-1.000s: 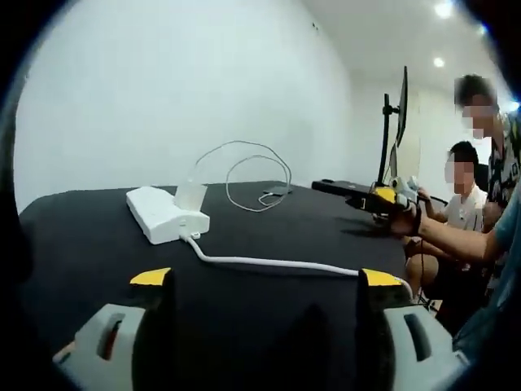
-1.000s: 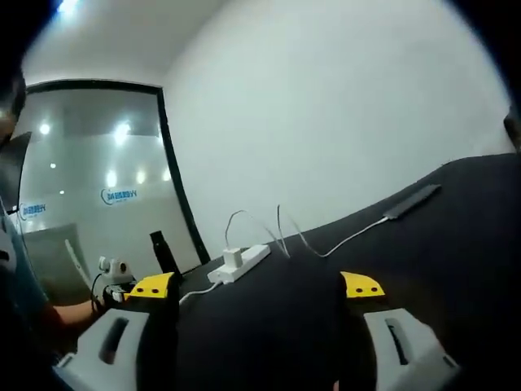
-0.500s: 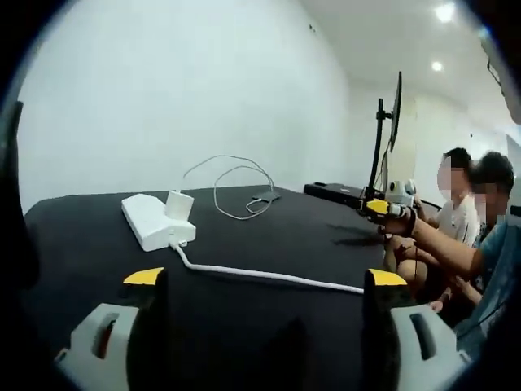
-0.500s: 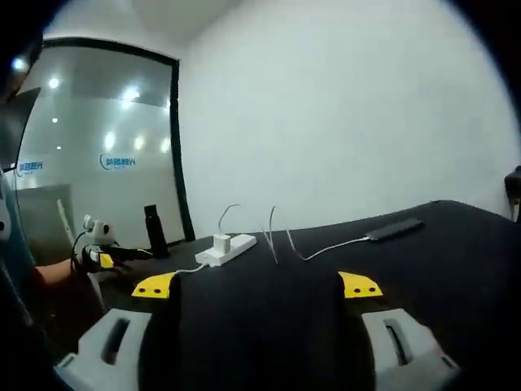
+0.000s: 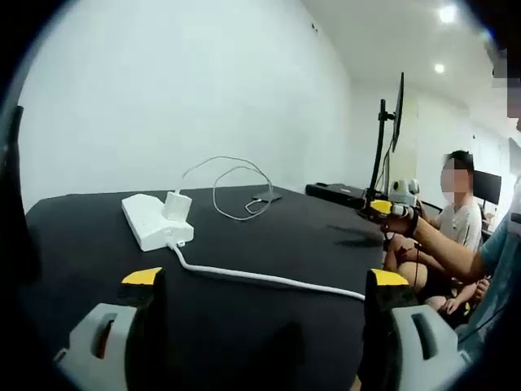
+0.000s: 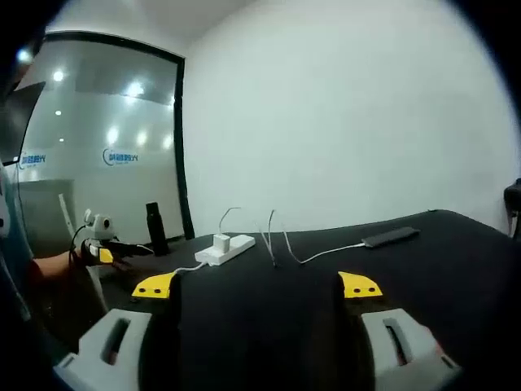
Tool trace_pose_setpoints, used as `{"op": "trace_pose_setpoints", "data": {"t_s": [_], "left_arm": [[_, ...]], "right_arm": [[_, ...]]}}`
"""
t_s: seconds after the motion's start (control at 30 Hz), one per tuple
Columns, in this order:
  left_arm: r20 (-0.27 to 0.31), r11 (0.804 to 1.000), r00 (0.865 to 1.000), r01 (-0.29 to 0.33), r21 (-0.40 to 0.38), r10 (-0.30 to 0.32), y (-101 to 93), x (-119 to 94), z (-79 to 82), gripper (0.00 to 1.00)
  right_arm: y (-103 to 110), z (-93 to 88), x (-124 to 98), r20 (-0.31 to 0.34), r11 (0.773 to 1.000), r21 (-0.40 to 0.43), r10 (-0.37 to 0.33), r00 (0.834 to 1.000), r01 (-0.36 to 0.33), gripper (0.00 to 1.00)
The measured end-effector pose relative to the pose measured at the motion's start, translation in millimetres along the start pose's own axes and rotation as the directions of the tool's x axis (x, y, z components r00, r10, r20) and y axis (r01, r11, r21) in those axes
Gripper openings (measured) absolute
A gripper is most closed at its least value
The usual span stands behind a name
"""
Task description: Connect the charging cable to the phone, plug the charger into the socket, and turn on the power strip switch to charge the phone.
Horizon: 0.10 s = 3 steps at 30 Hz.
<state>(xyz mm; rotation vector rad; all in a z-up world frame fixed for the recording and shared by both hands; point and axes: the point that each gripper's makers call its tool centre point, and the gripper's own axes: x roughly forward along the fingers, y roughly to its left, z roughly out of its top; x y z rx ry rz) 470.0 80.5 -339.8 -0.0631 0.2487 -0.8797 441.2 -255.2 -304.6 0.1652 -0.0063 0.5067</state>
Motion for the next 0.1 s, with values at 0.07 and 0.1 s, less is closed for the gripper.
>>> {"op": "trace_pose_setpoints", "data": {"t_s": [0.07,0.1], "left_arm": [[-0.002,1.000,1.000,0.001,-0.001,-0.001,-1.1,0.1,-0.1,0.96],[-0.001,1.000,1.000,0.000,-0.003,0.000,-0.4,-0.1,0.5,0.96]], "right_arm": [[-0.9,-0.1,-0.4,0.003,1.000,0.002,0.000,1.000,0.000,0.73],[-1.5,-0.7,-0.6,0.004,1.000,0.008,0.000,1.000,0.000,0.73]]}}
